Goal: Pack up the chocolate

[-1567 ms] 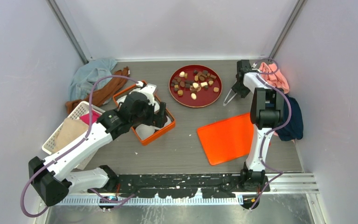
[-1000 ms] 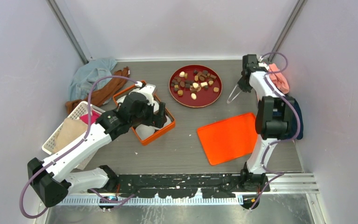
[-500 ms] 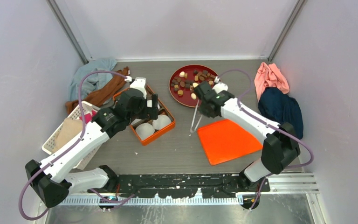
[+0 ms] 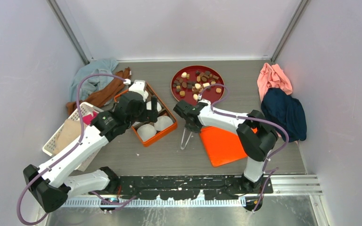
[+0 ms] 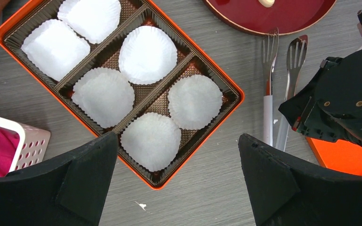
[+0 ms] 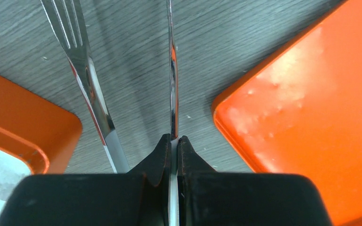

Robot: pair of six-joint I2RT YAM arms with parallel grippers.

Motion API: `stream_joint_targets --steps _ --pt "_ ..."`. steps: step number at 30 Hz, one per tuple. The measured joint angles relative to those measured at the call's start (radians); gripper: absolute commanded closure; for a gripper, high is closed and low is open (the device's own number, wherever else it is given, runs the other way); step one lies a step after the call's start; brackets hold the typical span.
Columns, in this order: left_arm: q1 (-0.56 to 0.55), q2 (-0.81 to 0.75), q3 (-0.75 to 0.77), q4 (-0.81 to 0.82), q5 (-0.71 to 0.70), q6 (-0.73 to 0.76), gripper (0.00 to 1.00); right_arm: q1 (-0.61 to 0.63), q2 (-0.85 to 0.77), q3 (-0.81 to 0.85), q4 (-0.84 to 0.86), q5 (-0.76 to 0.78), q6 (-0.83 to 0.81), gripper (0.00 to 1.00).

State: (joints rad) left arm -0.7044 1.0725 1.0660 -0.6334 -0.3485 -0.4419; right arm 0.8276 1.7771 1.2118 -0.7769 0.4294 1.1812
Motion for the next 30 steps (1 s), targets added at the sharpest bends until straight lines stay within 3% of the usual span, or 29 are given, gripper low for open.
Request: stream_joint_targets --steps 1,4,8,12,16,21,30 --pt "0.000 0.000 -0.001 0.000 -0.001 0.000 0.00 0.000 0.004 0.000 0.009 -0.006 0.003 0.83" --pt "0.000 0.000 -0.005 0.001 -0.001 0.001 0.00 0.000 0.004 0.000 0.039 -0.027 0.021 0.46" --pt "-0.003 0.002 -0.011 0.010 -0.006 0.001 0.00 0.000 0.004 0.000 0.070 -0.043 0.031 0.31" --pt "-0.009 0.008 -0.014 0.018 -0.021 0.002 0.00 0.000 -0.010 -0.004 0.077 -0.047 0.029 0.30" --pt "-0.033 0.047 0.008 0.006 -0.049 0.003 0.01 0.000 -0.113 -0.024 0.059 -0.016 0.011 0.19" --pt "-0.216 0.225 0.138 -0.037 -0.155 0.000 0.03 -0.023 -0.377 -0.024 0.028 0.143 -0.097 0.14" --pt "-0.421 0.509 0.210 -0.112 -0.165 -0.154 0.05 -0.450 -0.642 -0.109 0.027 0.207 -0.295 0.11"
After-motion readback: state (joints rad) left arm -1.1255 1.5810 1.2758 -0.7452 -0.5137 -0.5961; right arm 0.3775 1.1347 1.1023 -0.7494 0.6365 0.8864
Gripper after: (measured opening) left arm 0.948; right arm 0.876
